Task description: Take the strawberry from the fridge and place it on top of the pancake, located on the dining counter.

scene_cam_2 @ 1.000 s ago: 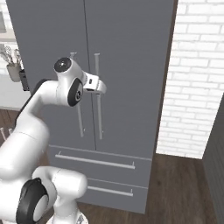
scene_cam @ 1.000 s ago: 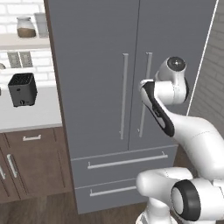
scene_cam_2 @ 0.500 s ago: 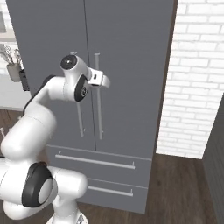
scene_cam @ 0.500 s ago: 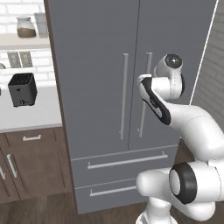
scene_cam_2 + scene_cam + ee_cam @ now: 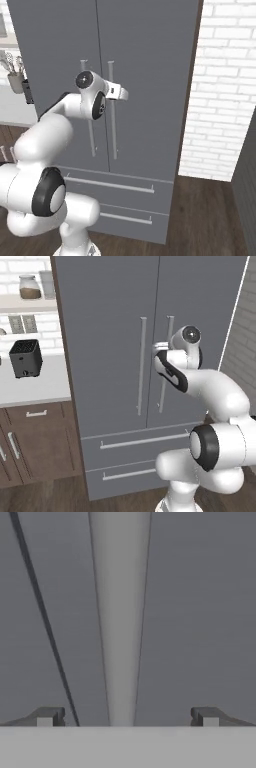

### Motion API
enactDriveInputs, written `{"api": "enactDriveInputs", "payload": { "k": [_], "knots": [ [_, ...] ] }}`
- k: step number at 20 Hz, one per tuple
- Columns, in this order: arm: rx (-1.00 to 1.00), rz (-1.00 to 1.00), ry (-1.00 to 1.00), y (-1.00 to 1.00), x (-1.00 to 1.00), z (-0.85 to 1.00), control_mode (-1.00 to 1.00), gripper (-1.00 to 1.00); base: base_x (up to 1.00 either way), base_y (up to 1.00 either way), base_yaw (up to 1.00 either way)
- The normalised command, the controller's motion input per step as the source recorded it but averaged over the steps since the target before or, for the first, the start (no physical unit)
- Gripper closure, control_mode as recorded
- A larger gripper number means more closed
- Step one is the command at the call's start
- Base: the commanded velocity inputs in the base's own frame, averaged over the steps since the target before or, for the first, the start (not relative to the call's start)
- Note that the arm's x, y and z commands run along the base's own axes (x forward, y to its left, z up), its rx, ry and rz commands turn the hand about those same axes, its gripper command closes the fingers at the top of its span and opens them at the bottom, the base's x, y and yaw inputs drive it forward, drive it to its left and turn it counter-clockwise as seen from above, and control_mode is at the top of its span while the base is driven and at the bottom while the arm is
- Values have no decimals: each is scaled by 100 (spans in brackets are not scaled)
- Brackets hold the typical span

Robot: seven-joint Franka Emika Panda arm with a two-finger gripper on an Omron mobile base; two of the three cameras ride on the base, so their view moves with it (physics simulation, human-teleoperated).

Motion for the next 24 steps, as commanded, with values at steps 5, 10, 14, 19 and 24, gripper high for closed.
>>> {"api": "enactDriveInputs", "payload": {
  "k": [5, 10, 14, 19, 24],
  "knots": [
    [0, 0, 0, 0, 53, 0, -100, -100, 0, 0, 0],
    [0, 0, -2, 0, 39, -13, -100, -100, 0, 0, 0],
    [0, 0, -10, 0, 59, -47, -100, -100, 0, 0, 0],
    [0, -1, 3, -5, 64, -23, -100, 100, 0, 0, 0],
    [0, -5, 14, -75, 2, 0, -100, 100, 0, 0, 0]
  ]
}}
